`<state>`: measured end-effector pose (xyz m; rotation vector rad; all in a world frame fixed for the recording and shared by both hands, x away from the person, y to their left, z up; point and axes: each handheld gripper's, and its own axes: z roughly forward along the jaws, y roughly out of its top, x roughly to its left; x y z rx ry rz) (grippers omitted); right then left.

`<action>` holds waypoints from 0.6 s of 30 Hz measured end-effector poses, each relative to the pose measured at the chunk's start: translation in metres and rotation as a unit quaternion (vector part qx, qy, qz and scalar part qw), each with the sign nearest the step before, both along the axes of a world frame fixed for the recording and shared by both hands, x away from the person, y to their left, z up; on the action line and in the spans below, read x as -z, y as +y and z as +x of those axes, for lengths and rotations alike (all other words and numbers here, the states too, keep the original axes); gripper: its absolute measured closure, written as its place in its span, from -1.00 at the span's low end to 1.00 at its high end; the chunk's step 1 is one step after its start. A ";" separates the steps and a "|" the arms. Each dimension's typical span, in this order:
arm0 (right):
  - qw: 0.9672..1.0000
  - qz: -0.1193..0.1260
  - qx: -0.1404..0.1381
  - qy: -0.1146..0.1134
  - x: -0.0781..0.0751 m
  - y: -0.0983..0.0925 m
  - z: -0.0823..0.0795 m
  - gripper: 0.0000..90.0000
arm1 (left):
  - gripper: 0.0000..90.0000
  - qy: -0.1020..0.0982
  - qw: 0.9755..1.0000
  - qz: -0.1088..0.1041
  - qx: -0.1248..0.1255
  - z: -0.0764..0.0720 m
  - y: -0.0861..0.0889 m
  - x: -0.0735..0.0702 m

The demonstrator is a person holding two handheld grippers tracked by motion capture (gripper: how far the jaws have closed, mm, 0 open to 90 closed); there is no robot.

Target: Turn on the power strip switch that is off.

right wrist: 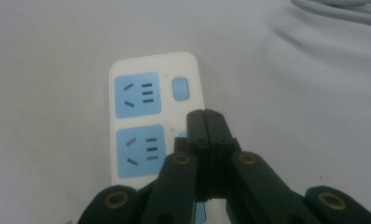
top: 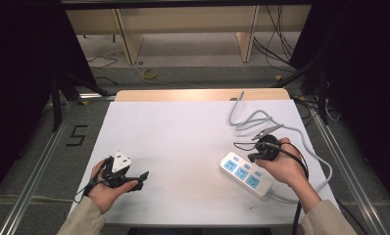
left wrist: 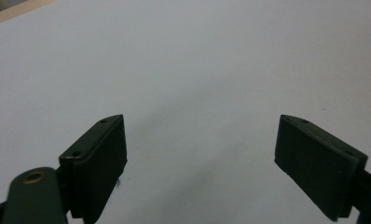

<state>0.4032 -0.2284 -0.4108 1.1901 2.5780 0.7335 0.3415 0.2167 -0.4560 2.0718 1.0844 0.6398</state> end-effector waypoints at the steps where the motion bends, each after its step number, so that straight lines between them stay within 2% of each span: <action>1: 1.000 -0.001 -0.001 0.000 0.000 0.000 0.000 1.00 | -0.63 -0.001 1.000 -0.002 -0.001 0.000 0.000 0.000; 18: 1.000 -0.012 -0.005 0.013 0.005 0.005 0.004 1.00 | -0.64 0.001 1.000 -0.001 -0.001 0.000 -0.001 0.000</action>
